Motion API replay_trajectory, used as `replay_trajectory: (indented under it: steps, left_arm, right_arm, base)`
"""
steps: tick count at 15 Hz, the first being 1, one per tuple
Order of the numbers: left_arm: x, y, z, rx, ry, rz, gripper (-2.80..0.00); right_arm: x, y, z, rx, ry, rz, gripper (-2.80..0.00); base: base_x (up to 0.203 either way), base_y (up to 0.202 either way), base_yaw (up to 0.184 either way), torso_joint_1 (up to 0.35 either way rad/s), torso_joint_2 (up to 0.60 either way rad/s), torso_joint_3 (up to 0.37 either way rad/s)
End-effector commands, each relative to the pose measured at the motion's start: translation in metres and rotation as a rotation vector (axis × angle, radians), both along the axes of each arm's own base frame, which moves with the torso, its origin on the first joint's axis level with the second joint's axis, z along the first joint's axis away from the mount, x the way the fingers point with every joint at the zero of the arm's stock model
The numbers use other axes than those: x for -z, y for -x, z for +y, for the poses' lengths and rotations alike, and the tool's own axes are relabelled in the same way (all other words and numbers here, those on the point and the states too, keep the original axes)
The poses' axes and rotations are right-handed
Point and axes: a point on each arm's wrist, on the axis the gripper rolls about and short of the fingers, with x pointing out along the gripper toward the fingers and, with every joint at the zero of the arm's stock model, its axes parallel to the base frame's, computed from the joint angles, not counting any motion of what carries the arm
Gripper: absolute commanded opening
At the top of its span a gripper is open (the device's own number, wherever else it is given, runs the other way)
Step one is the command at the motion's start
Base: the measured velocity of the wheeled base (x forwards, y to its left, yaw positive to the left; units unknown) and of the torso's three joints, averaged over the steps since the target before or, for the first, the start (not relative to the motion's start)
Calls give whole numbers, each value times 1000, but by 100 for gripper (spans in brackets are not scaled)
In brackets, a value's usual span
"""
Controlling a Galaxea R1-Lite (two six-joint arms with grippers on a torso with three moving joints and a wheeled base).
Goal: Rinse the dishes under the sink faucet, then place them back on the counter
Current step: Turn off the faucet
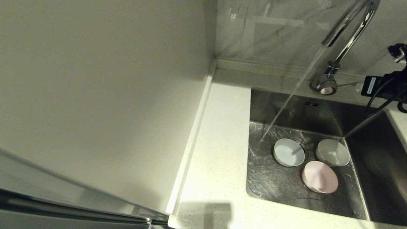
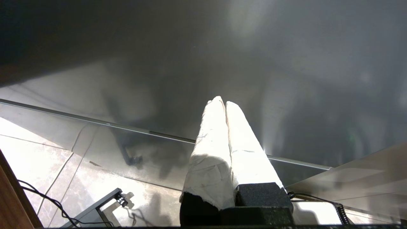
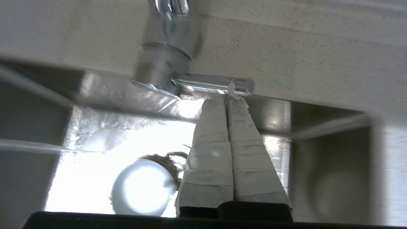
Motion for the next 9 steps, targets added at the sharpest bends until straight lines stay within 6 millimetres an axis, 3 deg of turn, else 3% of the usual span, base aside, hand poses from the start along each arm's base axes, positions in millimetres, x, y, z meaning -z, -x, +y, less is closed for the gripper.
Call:
replay_trajectory:
  steps: [1, 5, 9]
  left_arm:
    - [0, 0, 0, -1, 1, -4, -280]
    - [0, 0, 0, -1, 1, -4, -280]
    - [0, 0, 0, -1, 1, -5, -280]
  right_arm:
    - [6, -6, -1, -12, 46, 23, -280]
    - [26, -25, -6, -22, 134, 84, -280]
    - [24, -47, -13, 16, 192, 33, -280]
  base:
    - [0, 0, 0, 0, 0, 0]
    - [0, 0, 0, 0, 0, 0]
    - [0, 0, 0, 0, 0, 0]
